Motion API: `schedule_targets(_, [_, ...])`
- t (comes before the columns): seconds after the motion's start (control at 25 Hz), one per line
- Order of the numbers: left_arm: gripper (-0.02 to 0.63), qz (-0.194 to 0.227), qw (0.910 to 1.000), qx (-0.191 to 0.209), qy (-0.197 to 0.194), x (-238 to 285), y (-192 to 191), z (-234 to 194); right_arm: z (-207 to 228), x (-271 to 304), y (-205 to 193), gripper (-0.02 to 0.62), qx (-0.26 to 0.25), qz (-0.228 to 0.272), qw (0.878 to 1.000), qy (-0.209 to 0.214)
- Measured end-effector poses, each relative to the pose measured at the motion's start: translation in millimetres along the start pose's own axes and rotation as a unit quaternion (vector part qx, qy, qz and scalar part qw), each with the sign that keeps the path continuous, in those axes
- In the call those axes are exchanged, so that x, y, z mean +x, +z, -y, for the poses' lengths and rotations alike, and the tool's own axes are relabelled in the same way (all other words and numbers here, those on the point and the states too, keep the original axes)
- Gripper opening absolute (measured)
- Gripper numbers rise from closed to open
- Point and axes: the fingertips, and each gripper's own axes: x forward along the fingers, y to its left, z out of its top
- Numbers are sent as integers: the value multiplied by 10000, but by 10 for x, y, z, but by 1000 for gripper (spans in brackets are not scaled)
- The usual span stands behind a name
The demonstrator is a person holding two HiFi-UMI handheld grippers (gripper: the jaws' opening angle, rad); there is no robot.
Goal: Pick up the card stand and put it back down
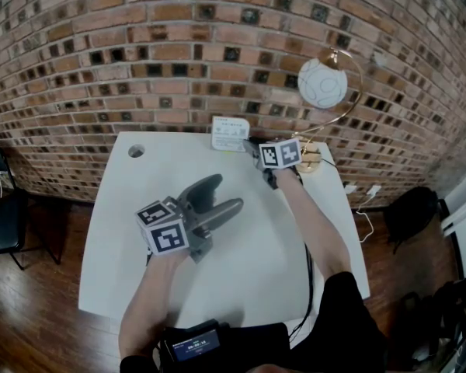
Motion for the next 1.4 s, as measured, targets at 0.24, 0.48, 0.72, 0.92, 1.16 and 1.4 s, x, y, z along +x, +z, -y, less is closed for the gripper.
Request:
schedule_targets(0.24, [414,2,10000,-7,0,-3,3,5,2,-11,-8,129,25,-23,10000,-9])
schedule_targets(0.48, [414,17,10000,-28,1,-7,2,-21,4,-111,8,129,53,21,10000,-57])
schedule_targets(0.72, [414,1,10000,-37,-11,-27,-14,-43,-236,-521,216,127,393,610,9967,367])
schedule_targets(0.92, [414,14,10000,32,-53,-46,22,-31,-662,-1078,507,100,725,1423,9804,1155])
schedule_targets(1.16, [414,115,9996,-2,-255,-74,104,133,-1150,-1754,663,63,823,1994,9598,1799])
schedule_targets(1.4, [414,15,9987,-54,-499,-1,105,380,-1436,-2324,707,63,778,2316,9504,1925])
